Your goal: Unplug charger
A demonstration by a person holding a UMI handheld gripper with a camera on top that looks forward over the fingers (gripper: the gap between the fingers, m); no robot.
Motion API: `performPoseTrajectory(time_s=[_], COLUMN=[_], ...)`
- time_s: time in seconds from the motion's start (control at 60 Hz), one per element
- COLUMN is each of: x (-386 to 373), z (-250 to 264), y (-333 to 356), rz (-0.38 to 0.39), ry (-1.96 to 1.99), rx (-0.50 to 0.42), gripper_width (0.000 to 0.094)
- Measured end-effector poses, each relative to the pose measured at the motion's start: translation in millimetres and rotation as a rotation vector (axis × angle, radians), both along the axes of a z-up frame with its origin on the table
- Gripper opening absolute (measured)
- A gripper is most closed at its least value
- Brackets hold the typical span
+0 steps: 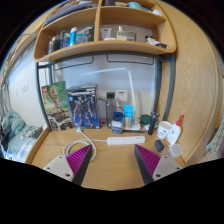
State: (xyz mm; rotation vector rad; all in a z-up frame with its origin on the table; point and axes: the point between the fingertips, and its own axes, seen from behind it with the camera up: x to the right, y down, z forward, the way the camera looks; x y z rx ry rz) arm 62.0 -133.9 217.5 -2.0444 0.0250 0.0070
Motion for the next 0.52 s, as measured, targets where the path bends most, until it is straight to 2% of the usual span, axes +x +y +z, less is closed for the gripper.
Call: performPoseTrajectory(time_s=[0.15, 0.517], x=[-22, -24], z=[-3, -1], y=[-15, -28], rz=[0.025, 0.018], ry=[0.024, 0.008], rx=[-0.003, 0.029], gripper_width=[0.0864, 0.0860])
